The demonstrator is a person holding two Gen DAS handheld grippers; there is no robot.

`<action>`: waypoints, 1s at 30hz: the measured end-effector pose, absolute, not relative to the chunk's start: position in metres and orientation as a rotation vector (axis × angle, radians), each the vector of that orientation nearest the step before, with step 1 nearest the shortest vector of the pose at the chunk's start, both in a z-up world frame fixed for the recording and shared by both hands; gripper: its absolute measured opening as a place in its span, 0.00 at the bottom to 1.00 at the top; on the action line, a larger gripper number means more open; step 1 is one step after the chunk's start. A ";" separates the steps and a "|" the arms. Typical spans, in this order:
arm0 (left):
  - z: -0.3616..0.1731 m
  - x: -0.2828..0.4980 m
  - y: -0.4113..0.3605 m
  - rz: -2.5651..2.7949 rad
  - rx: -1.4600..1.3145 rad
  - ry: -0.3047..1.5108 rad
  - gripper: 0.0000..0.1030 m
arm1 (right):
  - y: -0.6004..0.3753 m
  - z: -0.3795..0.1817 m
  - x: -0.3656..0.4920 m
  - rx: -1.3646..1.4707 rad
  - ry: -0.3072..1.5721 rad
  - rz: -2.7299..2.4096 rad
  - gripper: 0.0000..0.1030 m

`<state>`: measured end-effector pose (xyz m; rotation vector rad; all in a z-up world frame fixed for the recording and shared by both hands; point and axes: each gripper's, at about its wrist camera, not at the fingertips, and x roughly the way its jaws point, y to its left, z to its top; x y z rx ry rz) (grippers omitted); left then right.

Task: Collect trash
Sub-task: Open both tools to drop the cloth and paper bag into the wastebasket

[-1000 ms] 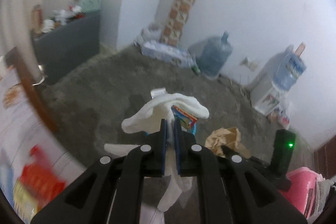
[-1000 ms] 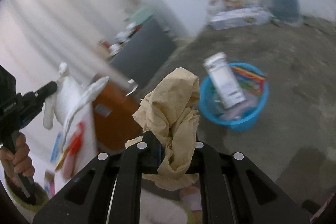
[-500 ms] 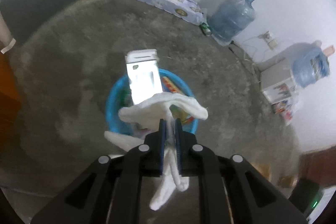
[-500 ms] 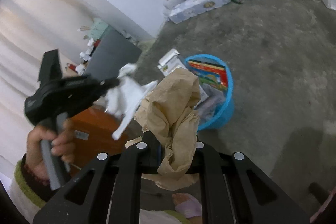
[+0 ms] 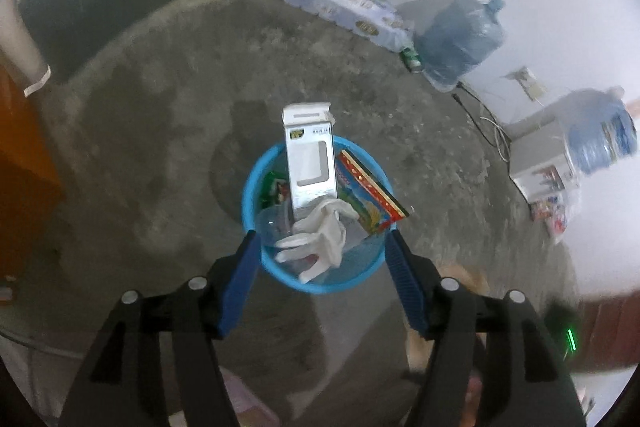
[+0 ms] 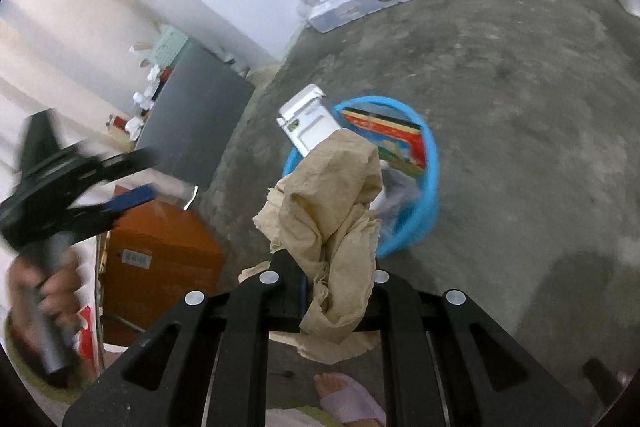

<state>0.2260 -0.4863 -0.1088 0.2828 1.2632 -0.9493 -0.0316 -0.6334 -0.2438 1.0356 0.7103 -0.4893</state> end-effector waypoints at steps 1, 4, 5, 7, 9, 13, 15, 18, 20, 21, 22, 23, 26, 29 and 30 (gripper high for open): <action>-0.089 0.222 -0.470 -0.963 0.303 1.232 0.65 | -0.636 -0.246 -0.019 1.030 0.716 -0.473 0.11; -0.049 0.213 -0.424 -1.003 0.348 1.153 0.71 | -0.642 -0.255 0.018 1.020 0.726 -0.422 0.12; -0.040 0.210 -0.412 -1.005 0.354 1.138 0.73 | -0.643 -0.260 0.030 1.007 0.744 -0.411 0.12; -0.022 0.203 -0.379 -1.007 0.350 1.117 0.74 | -0.643 -0.279 0.062 0.981 0.816 -0.394 0.12; -0.006 0.197 -0.337 -0.994 0.316 1.104 0.75 | -0.641 -0.297 0.089 0.960 0.874 -0.369 0.11; 0.005 0.186 -0.277 -0.949 0.266 1.076 0.75 | -0.630 -0.322 0.130 0.822 0.989 -0.387 0.11; 0.005 0.181 -0.251 -0.914 0.243 1.062 0.76 | -0.631 -0.340 0.135 0.796 1.060 -0.432 0.11; 0.001 0.174 -0.221 -0.883 0.213 1.074 0.76 | -0.636 -0.364 0.125 0.798 1.135 -0.504 0.11; -0.002 0.171 -0.208 -0.870 0.192 1.082 0.76 | -0.642 -0.382 0.114 0.852 1.166 -0.520 0.11; -0.002 0.170 -0.202 -0.866 0.179 1.081 0.76 | -0.644 -0.388 0.111 0.862 1.176 -0.522 0.11; -0.002 0.169 -0.199 -0.867 0.172 1.079 0.76 | -0.645 -0.395 0.108 0.869 1.187 -0.527 0.11; -0.001 0.168 -0.192 -0.863 0.167 1.074 0.76 | -0.647 -0.403 0.105 0.889 1.196 -0.529 0.11; 0.003 0.166 -0.180 -0.854 0.167 1.047 0.76 | -0.653 -0.416 0.107 0.907 1.222 -0.549 0.11; 0.007 0.164 -0.173 -0.839 0.175 1.020 0.77 | -0.654 -0.428 0.113 0.898 1.256 -0.567 0.11; 0.007 0.163 -0.170 -0.835 0.174 1.017 0.77 | -0.656 -0.432 0.115 0.895 1.269 -0.576 0.11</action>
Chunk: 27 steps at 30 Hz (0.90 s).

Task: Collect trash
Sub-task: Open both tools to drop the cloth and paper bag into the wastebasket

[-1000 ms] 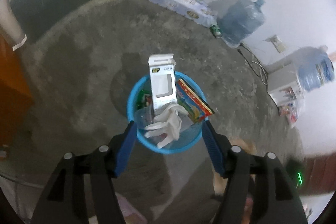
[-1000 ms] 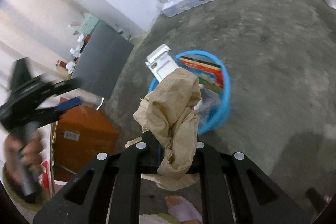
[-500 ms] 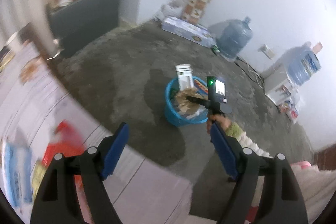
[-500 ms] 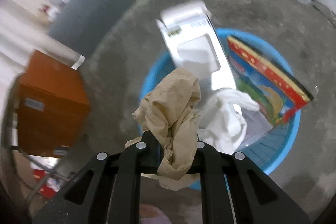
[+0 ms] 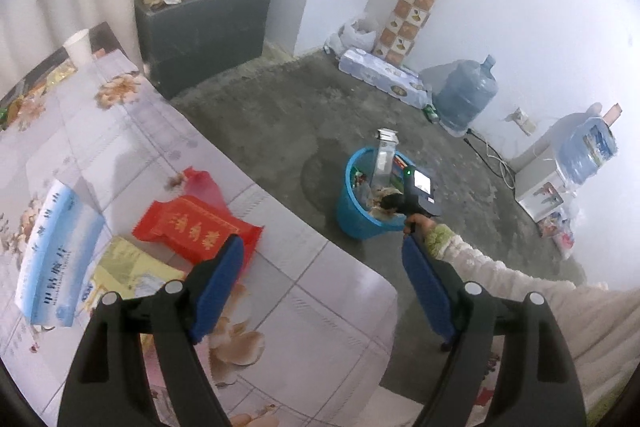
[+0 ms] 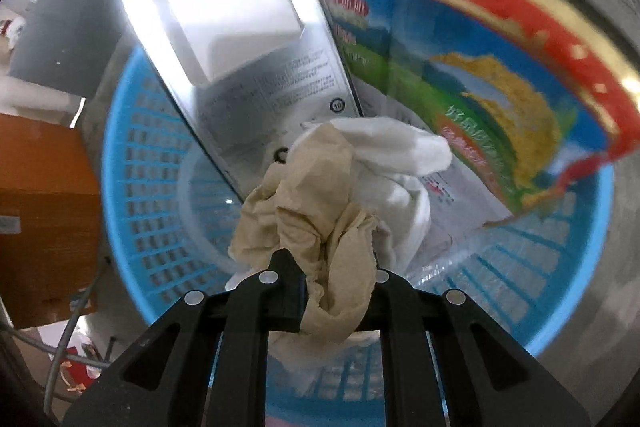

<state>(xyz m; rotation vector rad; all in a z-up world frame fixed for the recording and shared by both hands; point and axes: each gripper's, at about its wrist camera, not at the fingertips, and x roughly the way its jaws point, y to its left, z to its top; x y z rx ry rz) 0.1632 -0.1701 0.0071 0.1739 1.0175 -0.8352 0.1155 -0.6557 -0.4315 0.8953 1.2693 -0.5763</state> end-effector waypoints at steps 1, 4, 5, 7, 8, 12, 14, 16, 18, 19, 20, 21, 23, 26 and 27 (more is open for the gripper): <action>0.007 0.163 -0.169 -0.832 0.171 1.017 0.77 | -0.656 -0.434 0.117 0.886 1.284 -0.580 0.10; 0.005 0.162 -0.163 -0.828 0.153 1.019 0.77 | -0.654 -0.438 0.125 0.819 1.329 -0.583 0.10; 0.004 0.161 -0.161 -0.827 0.149 1.017 0.77 | -0.653 -0.437 0.127 0.800 1.342 -0.578 0.12; 0.004 0.160 -0.157 -0.822 0.142 1.018 0.77 | -0.650 -0.432 0.133 0.802 1.344 -0.559 0.18; 0.004 0.160 -0.154 -0.822 0.130 1.021 0.77 | -0.649 -0.428 0.133 0.809 1.335 -0.548 0.24; 0.009 0.161 -0.146 -0.827 0.111 1.005 0.77 | -0.653 -0.408 0.122 0.867 1.274 -0.513 0.54; 0.013 0.158 -0.143 -0.831 0.108 0.987 0.77 | -0.654 -0.394 0.117 0.874 1.242 -0.506 0.59; 0.015 0.156 -0.139 -0.833 0.098 0.976 0.77 | -0.654 -0.381 0.113 0.871 1.222 -0.504 0.61; 0.016 0.154 -0.134 -0.841 0.081 0.974 0.77 | -0.658 -0.367 0.102 0.879 1.195 -0.499 0.62; 0.017 0.153 -0.133 -0.842 0.075 0.973 0.77 | -0.659 -0.361 0.099 0.888 1.177 -0.495 0.63; 0.018 0.151 -0.130 -0.844 0.067 0.970 0.78 | -0.661 -0.356 0.096 0.901 1.154 -0.488 0.64; 0.019 0.149 -0.128 -0.845 0.063 0.968 0.77 | -0.664 -0.349 0.093 0.915 1.123 -0.483 0.64; 0.020 0.144 -0.123 -0.844 0.054 0.960 0.78 | -0.665 -0.338 0.089 0.931 1.065 -0.483 0.64; 0.022 0.139 -0.112 -0.836 0.038 0.950 0.78 | -0.662 -0.325 0.083 0.946 0.994 -0.503 0.65; 0.024 0.137 -0.108 -0.833 0.029 0.944 0.78 | -0.662 -0.320 0.079 0.949 0.976 -0.512 0.65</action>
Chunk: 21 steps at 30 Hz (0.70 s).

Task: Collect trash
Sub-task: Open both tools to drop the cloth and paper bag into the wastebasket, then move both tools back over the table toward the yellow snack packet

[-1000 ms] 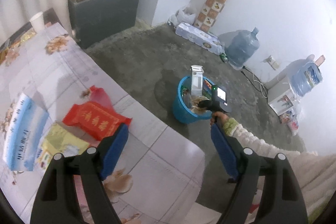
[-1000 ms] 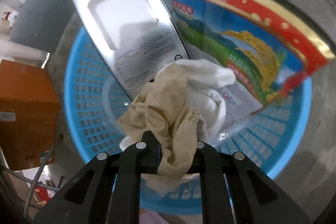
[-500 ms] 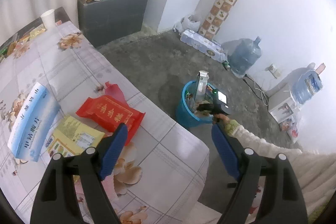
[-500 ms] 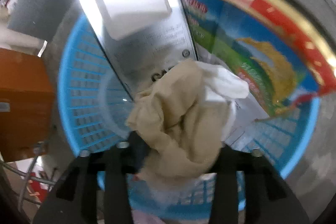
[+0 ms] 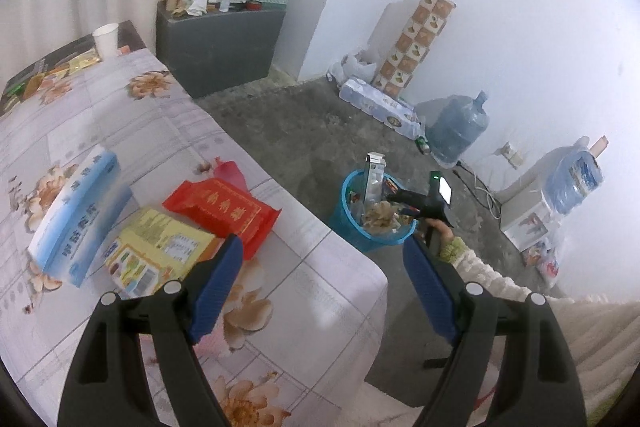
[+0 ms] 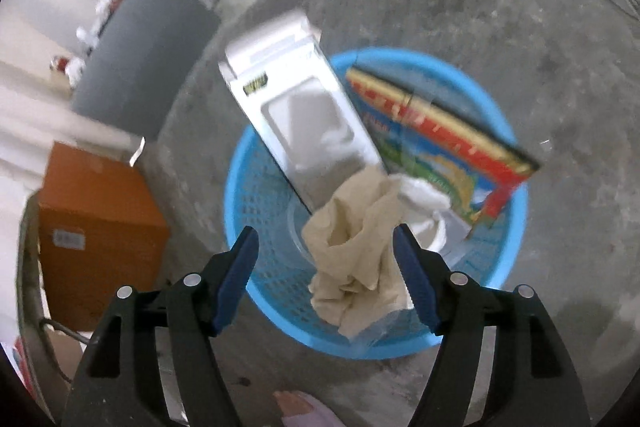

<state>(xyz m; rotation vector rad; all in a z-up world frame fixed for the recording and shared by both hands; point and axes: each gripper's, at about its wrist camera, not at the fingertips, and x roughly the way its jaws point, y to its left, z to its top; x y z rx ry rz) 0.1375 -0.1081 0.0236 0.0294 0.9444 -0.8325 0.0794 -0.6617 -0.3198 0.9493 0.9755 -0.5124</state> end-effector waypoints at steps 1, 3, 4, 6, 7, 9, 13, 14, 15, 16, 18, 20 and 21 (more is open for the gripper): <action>0.025 0.136 -0.103 -0.827 0.020 0.937 0.78 | -0.663 -0.313 0.073 0.957 0.948 -0.520 0.65; 0.028 0.134 -0.094 -0.818 0.005 0.922 0.78 | -0.661 -0.298 0.065 0.974 0.897 -0.526 0.65; 0.030 0.133 -0.088 -0.813 -0.004 0.912 0.78 | -0.657 -0.289 0.061 0.981 0.875 -0.524 0.65; 0.033 0.130 -0.074 -0.795 -0.025 0.890 0.78 | -0.645 -0.274 0.058 0.987 0.823 -0.491 0.65; 0.033 0.128 -0.069 -0.787 -0.032 0.884 0.78 | -0.646 -0.266 0.051 0.985 0.805 -0.473 0.65; 0.033 0.126 -0.052 -0.760 -0.050 0.867 0.79 | -0.632 -0.238 0.045 0.983 0.757 -0.406 0.65; 0.027 0.122 -0.025 -0.702 -0.095 0.867 0.81 | -0.593 -0.179 0.040 0.920 0.701 -0.285 0.72; 0.024 0.121 -0.018 -0.687 -0.108 0.868 0.81 | -0.582 -0.168 0.042 0.900 0.698 -0.258 0.74; 0.021 0.121 -0.010 -0.667 -0.121 0.871 0.81 | -0.565 -0.153 0.040 0.880 0.691 -0.215 0.76; 0.017 0.120 -0.002 -0.651 -0.130 0.874 0.81 | -0.552 -0.143 0.041 0.864 0.690 -0.185 0.77; 0.010 0.119 0.009 -0.622 -0.153 0.880 0.81 | -0.528 -0.129 0.047 0.833 0.697 -0.118 0.77; 0.002 0.119 0.020 -0.595 -0.174 0.887 0.81 | -0.502 -0.115 0.054 0.803 0.706 -0.048 0.78; -0.002 0.118 0.025 -0.580 -0.180 0.890 0.82 | -0.486 -0.107 0.059 0.781 0.710 -0.008 0.78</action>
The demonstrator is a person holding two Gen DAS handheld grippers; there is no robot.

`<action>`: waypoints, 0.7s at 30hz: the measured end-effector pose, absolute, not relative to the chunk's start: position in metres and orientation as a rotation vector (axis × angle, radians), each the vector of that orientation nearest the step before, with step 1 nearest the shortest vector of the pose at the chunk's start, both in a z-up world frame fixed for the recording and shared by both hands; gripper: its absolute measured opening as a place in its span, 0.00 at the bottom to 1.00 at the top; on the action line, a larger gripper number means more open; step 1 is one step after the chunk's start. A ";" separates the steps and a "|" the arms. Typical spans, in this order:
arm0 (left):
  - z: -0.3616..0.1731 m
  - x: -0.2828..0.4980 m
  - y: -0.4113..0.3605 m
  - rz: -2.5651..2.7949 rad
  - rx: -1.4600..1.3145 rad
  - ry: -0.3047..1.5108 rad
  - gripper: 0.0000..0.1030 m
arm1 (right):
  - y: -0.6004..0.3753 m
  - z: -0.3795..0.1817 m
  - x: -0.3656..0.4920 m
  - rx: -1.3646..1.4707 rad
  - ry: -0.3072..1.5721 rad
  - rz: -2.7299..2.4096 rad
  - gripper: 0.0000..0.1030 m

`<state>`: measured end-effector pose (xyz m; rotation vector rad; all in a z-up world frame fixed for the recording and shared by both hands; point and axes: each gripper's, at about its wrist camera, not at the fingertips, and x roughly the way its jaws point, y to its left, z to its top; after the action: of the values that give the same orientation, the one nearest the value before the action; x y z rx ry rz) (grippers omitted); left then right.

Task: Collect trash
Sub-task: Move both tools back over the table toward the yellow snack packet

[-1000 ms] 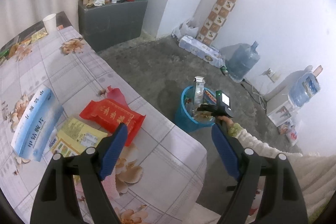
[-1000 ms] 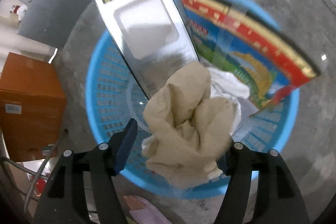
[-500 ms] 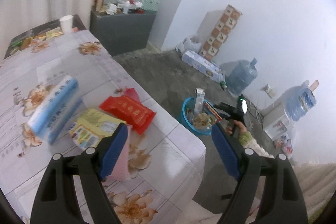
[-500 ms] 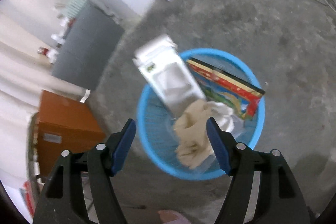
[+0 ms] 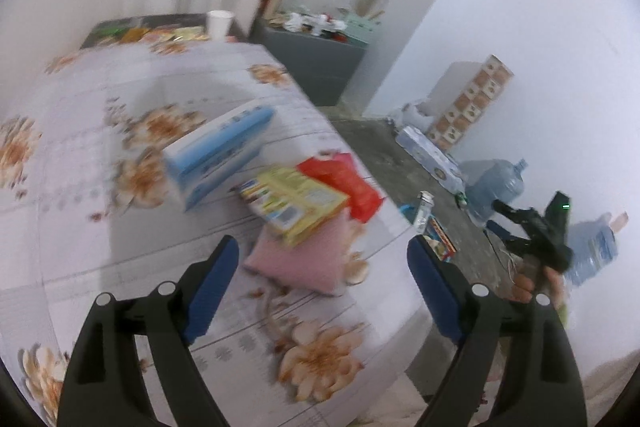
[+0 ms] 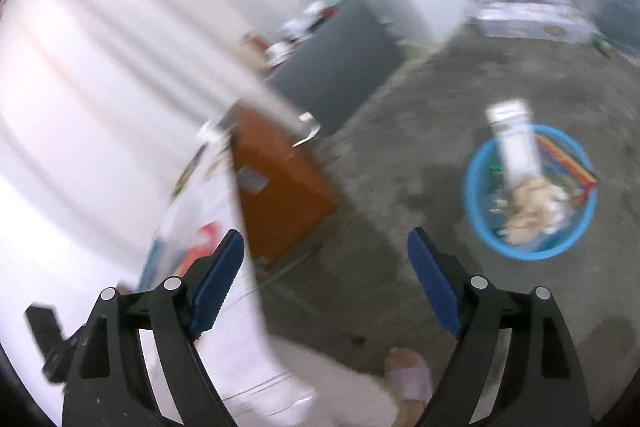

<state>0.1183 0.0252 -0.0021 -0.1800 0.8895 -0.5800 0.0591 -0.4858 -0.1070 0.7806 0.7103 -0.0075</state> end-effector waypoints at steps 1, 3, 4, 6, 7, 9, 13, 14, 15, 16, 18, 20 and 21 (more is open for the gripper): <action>-0.006 0.117 0.030 -0.562 -0.183 0.891 0.81 | -0.472 -0.101 0.065 0.758 0.715 0.031 0.78; -0.012 0.116 0.039 -0.539 -0.192 0.893 0.82 | -0.440 -0.093 0.079 0.705 0.727 0.121 0.78; -0.014 0.116 0.040 -0.533 -0.197 0.895 0.82 | -0.424 -0.087 0.086 0.677 0.735 0.167 0.79; -0.020 0.114 0.047 -0.524 -0.213 0.890 0.82 | -0.395 -0.079 0.100 0.627 0.738 0.240 0.80; -0.023 0.112 0.049 -0.523 -0.221 0.889 0.82 | -0.379 -0.076 0.109 0.591 0.746 0.262 0.80; -0.030 0.110 0.050 -0.523 -0.237 0.897 0.81 | -0.354 -0.073 0.126 0.537 0.773 0.266 0.80; -0.041 0.107 0.047 -0.527 -0.226 0.903 0.81 | -0.300 -0.072 0.157 0.438 0.861 0.361 0.80; -0.043 0.107 0.046 -0.526 -0.226 0.900 0.81 | -0.290 -0.074 0.163 0.413 0.873 0.366 0.80; -0.045 0.107 0.046 -0.528 -0.232 0.897 0.82 | -0.277 -0.074 0.171 0.377 0.886 0.367 0.80; -0.047 0.107 0.046 -0.529 -0.240 0.898 0.81 | -0.268 -0.075 0.176 0.344 0.895 0.360 0.80; -0.052 0.106 0.047 -0.539 -0.259 0.899 0.81 | -0.252 -0.079 0.185 0.294 0.921 0.367 0.80; -0.057 0.105 0.047 -0.552 -0.274 0.904 0.81 | -0.234 -0.085 0.197 0.248 0.981 0.416 0.80; -0.060 0.105 0.047 -0.555 -0.276 0.910 0.81 | -0.226 -0.088 0.201 0.213 0.995 0.414 0.80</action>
<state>0.1050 0.0470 -0.0595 -0.2761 0.9102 -0.5554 0.2006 -0.2258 -0.0878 0.2128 0.9949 0.4139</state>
